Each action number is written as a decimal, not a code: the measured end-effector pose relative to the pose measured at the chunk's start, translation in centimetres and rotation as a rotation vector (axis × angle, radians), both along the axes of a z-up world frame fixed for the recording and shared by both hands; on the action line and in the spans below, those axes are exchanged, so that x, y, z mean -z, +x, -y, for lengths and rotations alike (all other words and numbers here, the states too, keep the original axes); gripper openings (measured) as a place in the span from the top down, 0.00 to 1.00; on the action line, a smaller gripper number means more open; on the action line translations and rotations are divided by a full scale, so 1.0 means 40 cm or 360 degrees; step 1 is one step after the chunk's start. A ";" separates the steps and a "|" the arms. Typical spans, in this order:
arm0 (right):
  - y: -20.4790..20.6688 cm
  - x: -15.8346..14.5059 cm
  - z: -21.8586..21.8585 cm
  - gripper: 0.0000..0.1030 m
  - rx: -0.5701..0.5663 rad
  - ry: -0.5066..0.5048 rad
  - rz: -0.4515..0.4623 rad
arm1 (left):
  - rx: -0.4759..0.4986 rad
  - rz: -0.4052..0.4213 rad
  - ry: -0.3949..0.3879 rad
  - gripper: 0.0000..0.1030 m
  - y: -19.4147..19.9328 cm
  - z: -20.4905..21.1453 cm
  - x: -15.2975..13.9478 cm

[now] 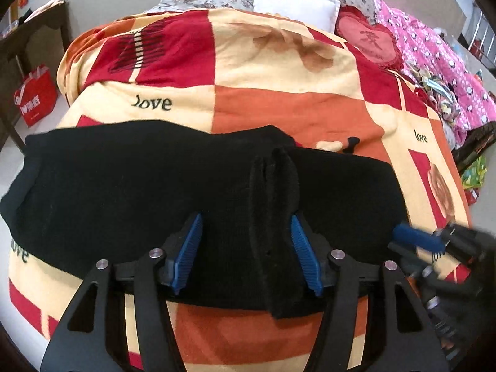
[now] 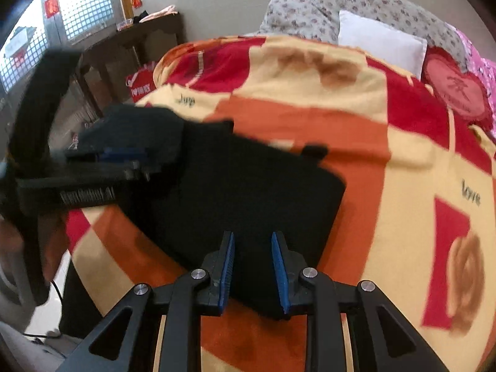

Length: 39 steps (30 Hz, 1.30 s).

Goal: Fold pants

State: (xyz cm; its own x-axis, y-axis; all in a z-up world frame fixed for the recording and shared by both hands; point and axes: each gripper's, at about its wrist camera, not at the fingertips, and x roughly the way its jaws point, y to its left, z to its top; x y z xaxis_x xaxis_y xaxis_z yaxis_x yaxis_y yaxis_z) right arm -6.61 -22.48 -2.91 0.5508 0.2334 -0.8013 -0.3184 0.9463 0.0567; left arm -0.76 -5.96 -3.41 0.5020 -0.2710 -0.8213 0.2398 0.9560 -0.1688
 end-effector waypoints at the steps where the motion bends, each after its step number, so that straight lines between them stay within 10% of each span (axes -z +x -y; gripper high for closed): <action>1: -0.006 0.000 -0.006 0.77 0.0004 -0.0016 0.0026 | -0.0007 0.0009 -0.0002 0.43 -0.002 0.000 0.001; 25: 0.217 -0.016 -0.186 0.71 -0.0095 0.0061 0.0040 | -0.0207 0.0008 0.0030 0.43 -0.029 -0.142 -0.018; 39: 0.127 -0.010 -0.193 0.72 -0.0155 0.0018 -0.0002 | -0.0219 0.0003 -0.0009 0.43 -0.028 -0.151 -0.028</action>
